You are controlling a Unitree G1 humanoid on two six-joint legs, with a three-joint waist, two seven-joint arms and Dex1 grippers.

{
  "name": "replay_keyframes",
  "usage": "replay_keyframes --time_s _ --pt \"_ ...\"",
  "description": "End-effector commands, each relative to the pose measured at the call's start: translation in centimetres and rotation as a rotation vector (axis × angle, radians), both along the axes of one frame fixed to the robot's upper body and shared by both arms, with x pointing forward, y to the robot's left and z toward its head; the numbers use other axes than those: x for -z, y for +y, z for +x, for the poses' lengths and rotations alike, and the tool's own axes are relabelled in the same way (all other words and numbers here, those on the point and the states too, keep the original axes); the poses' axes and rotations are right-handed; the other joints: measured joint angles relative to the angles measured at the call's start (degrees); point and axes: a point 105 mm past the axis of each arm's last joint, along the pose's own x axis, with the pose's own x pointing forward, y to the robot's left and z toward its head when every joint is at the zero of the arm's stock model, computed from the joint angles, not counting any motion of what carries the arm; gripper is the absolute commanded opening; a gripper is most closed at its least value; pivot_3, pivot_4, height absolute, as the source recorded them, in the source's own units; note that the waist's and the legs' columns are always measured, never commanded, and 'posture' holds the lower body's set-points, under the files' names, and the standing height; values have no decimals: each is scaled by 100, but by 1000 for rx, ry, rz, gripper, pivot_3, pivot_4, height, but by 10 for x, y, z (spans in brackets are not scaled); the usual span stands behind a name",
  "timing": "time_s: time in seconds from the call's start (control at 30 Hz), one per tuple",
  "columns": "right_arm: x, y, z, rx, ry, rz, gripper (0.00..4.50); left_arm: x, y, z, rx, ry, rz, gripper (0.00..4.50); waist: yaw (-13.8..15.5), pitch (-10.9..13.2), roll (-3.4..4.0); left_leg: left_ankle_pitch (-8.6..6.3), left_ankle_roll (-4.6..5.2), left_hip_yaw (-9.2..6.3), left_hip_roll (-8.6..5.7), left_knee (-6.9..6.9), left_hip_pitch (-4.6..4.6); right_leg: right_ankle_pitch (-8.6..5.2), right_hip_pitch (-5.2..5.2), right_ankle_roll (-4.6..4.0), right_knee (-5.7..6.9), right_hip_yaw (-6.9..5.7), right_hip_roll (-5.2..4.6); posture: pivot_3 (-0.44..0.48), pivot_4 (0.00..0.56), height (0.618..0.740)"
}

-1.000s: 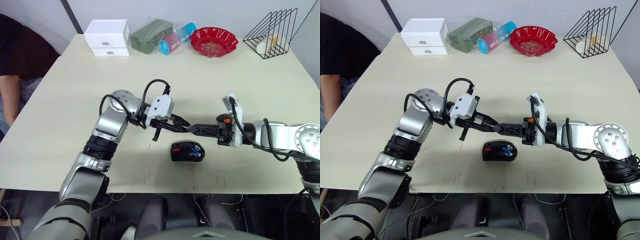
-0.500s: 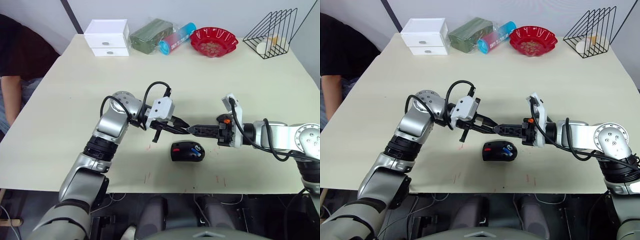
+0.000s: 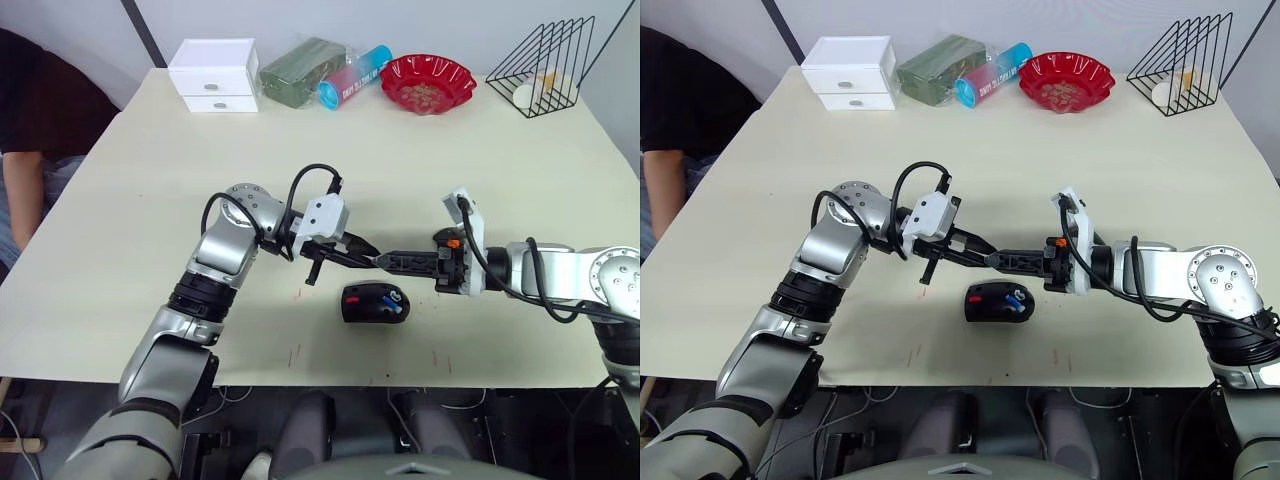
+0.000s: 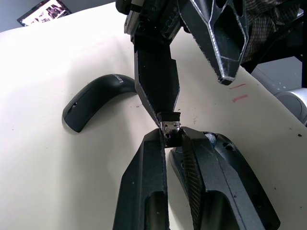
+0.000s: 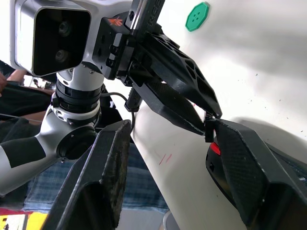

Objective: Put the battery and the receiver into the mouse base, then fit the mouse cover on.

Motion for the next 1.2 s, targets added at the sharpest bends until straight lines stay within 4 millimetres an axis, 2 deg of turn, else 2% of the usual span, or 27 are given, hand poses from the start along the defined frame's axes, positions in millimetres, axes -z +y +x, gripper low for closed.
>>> replay_keyframes --time_s 0.03,0.07,0.13,0.77,0.83,0.87,0.97,1.03,1.07,1.1,1.13,1.2 --pt "-16 7 -7 -56 -38 50 870 -7 -3 0 13 -32 -14 89 0 0 0 0 0 0 0 0 0 0 0 0 0 0 0 0 150 740" --pt "-15 7 -7 -55 -38 48 699 -7 -3 -1 13 -32 -15 89 -1 0 0 0 0 0 0 0 0 0 0 0 0 0 0 0 150 740" --pt "-15 6 -7 -52 -36 44 46 -7 -3 -1 13 -32 -14 89 -1 0 0 0 0 0 0 0 0 0 0 0 0 0 0 0 150 740" --pt "-9 2 -7 -41 -24 9 16 -5 0 1 -12 -14 -13 89 -1 0 0 0 0 0 0 0 0 0 0 0 0 0 0 0 150 740" --pt "-10 1 -7 -41 -26 10 0 -6 0 2 -19 -15 -17 1029 0 0 0 0 0 0 0 0 0 0 0 0 0 0 0 0 150 740" --pt "-10 1 -7 -40 -26 11 0 -6 0 2 -22 -9 -22 1166 -1 0 0 0 0 0 0 0 0 0 0 0 0 0 0 0 150 740" --pt "-11 -1 -8 -37 -30 15 0 -7 2 1 -29 5 -35 2541 -1 0 0 0 0 -1 0 0 0 0 0 0 0 0 0 0 150 740" --pt "-12 -4 -8 -30 -33 19 0 -7 6 1 -40 20 -42 3194 -1 0 0 0 0 0 0 0 0 0 0 0 0 0 0 0 150 740" --pt "-12 -6 -8 -26 -34 17 0 -6 7 0 -46 27 -41 3729 -2 0 0 0 0 0 0 0 0 0 0 0 0 1 0 0 150 740" --pt "-11 -7 -8 -21 -35 15 0 -5 9 0 -50 32 -40 3992 -2 0 0 0 0 0 0 0 0 0 0 0 0 0 0 0 150 740" --pt "-11 -9 -8 -16 -36 13 0 -3 10 -2 -51 41 -36 4483 -2 0 0 0 0 -1 0 0 0 0 0 0 -1 0 0 0 150 740" --pt "-10 -14 -9 -4 -37 7 0 1 13 -8 -49 66 -34 4483 -2 0 0 0 0 -1 1 0 0 0 0 0 -1 0 0 0 150 740"
